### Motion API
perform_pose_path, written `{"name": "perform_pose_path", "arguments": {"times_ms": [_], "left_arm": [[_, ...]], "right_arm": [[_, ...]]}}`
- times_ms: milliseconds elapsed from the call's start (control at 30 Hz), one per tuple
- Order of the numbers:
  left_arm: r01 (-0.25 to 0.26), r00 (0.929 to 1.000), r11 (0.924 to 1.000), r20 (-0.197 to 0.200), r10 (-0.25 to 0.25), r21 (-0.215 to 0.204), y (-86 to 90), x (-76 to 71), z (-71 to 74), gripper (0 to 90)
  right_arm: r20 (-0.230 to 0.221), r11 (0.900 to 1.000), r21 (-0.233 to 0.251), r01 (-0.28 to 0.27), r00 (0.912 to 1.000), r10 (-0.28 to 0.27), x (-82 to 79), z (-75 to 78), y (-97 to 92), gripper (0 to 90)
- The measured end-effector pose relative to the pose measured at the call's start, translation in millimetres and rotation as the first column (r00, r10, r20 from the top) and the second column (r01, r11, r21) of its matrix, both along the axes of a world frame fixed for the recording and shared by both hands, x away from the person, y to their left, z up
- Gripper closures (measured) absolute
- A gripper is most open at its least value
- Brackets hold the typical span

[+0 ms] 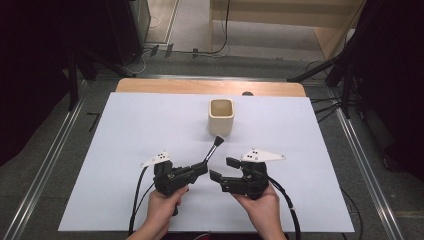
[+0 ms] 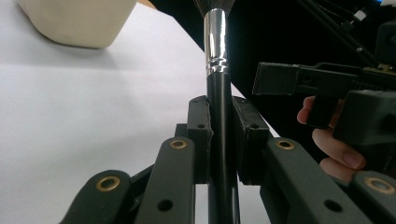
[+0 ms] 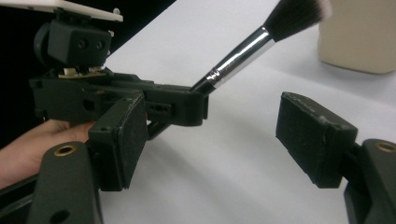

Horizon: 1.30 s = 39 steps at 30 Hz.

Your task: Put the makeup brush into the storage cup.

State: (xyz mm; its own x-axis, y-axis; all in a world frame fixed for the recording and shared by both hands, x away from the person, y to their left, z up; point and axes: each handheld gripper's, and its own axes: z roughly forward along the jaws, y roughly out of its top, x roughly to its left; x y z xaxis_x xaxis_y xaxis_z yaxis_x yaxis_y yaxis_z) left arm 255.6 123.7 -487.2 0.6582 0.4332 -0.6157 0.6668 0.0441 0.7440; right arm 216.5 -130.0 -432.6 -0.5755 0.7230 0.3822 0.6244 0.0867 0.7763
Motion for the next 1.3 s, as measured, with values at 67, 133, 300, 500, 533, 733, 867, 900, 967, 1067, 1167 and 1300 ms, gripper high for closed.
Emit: {"name": "perform_pose_path", "arguments": {"times_ms": [67,133,300,500,533,733,867,900,967,1067,1167,1300], "left_arm": [[0.013,0.9999,0.9999,-0.003,-0.013,0.004,-1.3,-0.1,-0.8,79.3],[0.012,0.9999,0.9999,-0.001,-0.012,0.006,-2.5,-0.9,-1.2,79.3],[0.007,1.0,1.0,0.003,-0.007,0.005,-3.4,-2.5,-2.2,79.3],[0.01,0.9998,0.9999,0.015,-0.01,0.005,-6.1,-4.8,-2.5,79.2],[0.008,0.9999,0.9999,0.015,-0.009,0.005,-6.1,-4.9,-2.4,79.3],[-0.003,0.9998,1.0,0.02,0.003,-0.007,-4.3,-4.4,-1.9,79.3],[-0.004,0.9995,1.0,0.031,0.003,0.007,-5.4,-6.1,-1.6,79.3],[-0.003,0.9995,1.0,0.03,0.003,0.006,-5.8,-6.4,-1.9,79.3],[-0.004,0.9996,1.0,0.027,0.004,0.004,-6.5,-6.7,-2.5,79.2],[-0.01,0.9993,0.9999,0.036,0.009,0.007,-6.2,-7.5,-1.7,79.2],[-0.022,0.9985,0.9997,0.05,0.022,0.01,-6.5,-9.5,-0.2,79.3],[-0.016,0.9987,0.9999,0.048,0.016,0.005,-7.3,-9.6,-0.9,79.3]], "right_arm": [[-0.008,0.9999,0.007,0.011,0.9999,-0.011,0.2,-0.3,1.8,26.2],[-0.029,0.9995,0.025,0.021,0.9994,-0.02,1.0,-1.0,2.5,26.2],[-0.044,0.9968,0.062,0.051,0.9979,-0.048,1.9,-2.0,2.2,26.9],[-0.063,0.9885,0.131,0.075,0.9957,-0.067,3.7,-4.8,4.4,31.2],[-0.068,0.988,0.139,0.068,0.996,-0.059,4.4,-5.8,5.4,31.2],[-0.072,0.9848,0.155,0.079,0.9951,-0.069,7.8,-7.7,7.5,31.7],[-0.084,0.9823,0.166,0.087,0.9937,-0.074,11.1,-9.2,6.7,32.5],[-0.086,0.9818,0.168,0.089,0.9935,-0.075,11.4,-9.1,6.8,32.9],[-0.096,0.9801,0.174,0.095,0.9922,-0.079,12.5,-9.0,6.5,33.3],[-0.114,0.976,0.189,0.108,0.9897,-0.087,14.6,-9.5,5.7,34.9],[-0.127,0.973,0.197,0.12,0.9873,-0.096,16.6,-10.8,6.1,35.6],[-0.138,0.9668,0.216,0.137,0.9844,-0.108,19.7,-11.1,6.4,37.8]]}}
